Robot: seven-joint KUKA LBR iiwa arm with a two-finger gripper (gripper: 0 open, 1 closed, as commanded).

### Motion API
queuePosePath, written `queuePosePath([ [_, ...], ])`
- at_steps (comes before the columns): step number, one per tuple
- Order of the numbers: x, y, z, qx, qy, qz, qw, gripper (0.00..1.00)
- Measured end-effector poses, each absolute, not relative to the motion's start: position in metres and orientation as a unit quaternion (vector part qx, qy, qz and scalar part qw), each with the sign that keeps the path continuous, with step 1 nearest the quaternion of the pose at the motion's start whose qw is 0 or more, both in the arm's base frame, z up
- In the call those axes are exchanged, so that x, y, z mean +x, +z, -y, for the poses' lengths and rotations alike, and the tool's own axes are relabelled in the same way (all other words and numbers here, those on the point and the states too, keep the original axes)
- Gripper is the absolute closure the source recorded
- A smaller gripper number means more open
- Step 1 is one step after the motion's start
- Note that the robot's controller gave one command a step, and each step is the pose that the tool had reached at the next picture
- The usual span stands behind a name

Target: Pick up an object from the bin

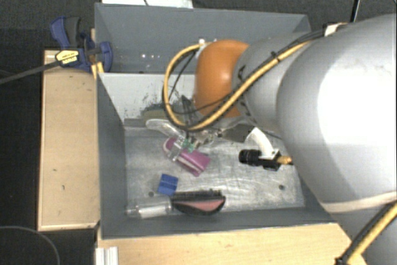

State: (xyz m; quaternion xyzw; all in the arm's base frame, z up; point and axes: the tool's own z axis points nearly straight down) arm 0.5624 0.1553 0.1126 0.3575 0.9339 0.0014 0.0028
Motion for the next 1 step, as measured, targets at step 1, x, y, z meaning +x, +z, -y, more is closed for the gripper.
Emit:
queuePosePath([
  [1, 0.5631, 0.1577, -0.1551, 0.355, 0.001, -0.935, 0.001, 1.0],
])
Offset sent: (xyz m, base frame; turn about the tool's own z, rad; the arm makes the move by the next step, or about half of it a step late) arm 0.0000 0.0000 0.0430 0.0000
